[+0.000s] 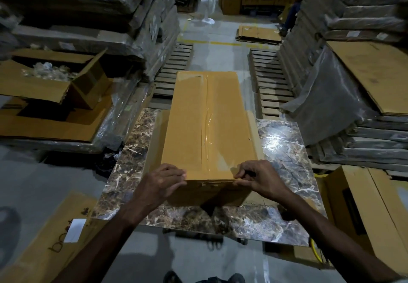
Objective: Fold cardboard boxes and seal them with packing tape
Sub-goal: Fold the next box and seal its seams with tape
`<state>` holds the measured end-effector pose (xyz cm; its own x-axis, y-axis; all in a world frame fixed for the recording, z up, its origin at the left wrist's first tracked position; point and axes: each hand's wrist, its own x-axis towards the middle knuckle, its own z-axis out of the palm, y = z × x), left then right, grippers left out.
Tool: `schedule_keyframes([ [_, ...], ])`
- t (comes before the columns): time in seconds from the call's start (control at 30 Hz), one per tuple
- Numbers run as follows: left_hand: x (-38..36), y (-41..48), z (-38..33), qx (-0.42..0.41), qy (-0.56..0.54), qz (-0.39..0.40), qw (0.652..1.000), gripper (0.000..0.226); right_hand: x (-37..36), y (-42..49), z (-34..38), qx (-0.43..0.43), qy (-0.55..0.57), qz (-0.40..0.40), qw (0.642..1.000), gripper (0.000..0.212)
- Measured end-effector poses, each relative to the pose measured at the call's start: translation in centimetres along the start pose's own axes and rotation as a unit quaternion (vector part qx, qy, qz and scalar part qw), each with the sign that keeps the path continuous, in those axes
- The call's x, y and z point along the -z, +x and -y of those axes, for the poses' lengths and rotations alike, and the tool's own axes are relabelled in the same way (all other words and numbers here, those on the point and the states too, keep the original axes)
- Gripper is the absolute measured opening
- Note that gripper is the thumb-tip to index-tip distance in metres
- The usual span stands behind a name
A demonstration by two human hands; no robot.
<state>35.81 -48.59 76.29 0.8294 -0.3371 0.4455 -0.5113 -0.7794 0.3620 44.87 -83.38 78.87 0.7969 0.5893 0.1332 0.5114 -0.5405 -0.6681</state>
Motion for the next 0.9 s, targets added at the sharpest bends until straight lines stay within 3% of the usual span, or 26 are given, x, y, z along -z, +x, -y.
schedule_keyframes([
  [0.23, 1.7, -1.6, 0.6, 0.110, -0.119, -0.060, 0.985, 0.025, 2.0, -1.9, -2.4, -0.030, 0.125, -0.006, 0.992, 0.017],
  [0.4, 2.0, -2.3, 1.0, 0.110, -0.111, -0.038, 0.987, 0.037, 1.7, -2.7, -3.1, -0.065, 0.204, -0.007, 0.977, 0.015],
  [0.67, 1.5, -3.5, 0.3, 0.203, -0.161, -0.089, 0.962, 0.033, 1.0, -3.2, -3.8, -0.147, 0.329, 0.003, 0.933, 0.044],
  [0.8, 1.8, -4.0, 0.0, 0.312, -0.219, -0.081, 0.921, 0.052, 2.1, -3.3, -2.8, -0.192, 0.355, 0.038, 0.914, 0.061],
  [0.9, 2.4, -4.2, 0.3, 0.387, -0.362, -0.050, 0.847, 0.058, 2.8, -3.2, -2.2, -0.220, 0.368, -0.001, 0.904, 0.060],
])
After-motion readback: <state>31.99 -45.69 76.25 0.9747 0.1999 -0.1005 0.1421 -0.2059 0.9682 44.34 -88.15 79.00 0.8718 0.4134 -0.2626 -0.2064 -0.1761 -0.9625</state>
